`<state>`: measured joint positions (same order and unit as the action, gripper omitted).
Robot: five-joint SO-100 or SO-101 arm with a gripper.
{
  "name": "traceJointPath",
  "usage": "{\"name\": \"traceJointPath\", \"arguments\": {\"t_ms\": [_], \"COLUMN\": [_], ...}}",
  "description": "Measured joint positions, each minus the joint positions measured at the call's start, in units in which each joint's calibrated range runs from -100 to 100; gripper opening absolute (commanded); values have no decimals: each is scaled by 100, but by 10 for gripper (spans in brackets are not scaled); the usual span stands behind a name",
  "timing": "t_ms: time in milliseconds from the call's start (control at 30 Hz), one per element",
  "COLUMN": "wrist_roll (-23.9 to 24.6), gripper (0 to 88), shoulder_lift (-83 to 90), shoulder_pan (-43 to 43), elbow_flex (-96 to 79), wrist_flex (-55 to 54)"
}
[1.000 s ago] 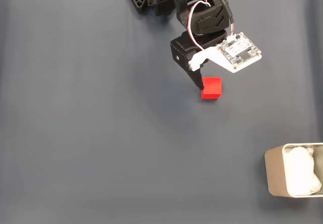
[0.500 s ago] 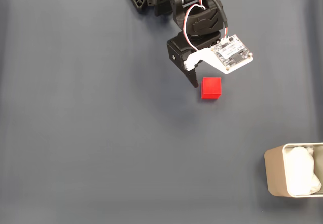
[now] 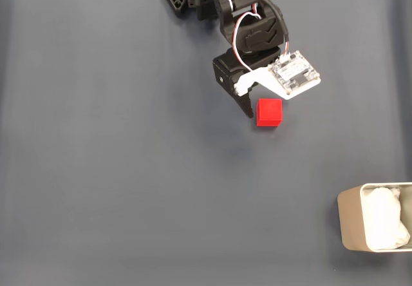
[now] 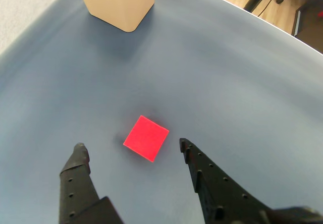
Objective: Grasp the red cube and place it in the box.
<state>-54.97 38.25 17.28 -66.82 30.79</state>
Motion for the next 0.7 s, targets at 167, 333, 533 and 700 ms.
{"name": "traceJointPath", "arguments": {"t_ms": [167,333,533,700], "wrist_roll": [29,34,54,59], "gripper": [417,418,419,419], "shoulder_lift": [-208,-382,-495,-608], "shoulder_pan": [59,67,156,178], "elbow_flex": [0,-81,-226,-235], "wrist_flex": [-143,-294,-469,-541]}}
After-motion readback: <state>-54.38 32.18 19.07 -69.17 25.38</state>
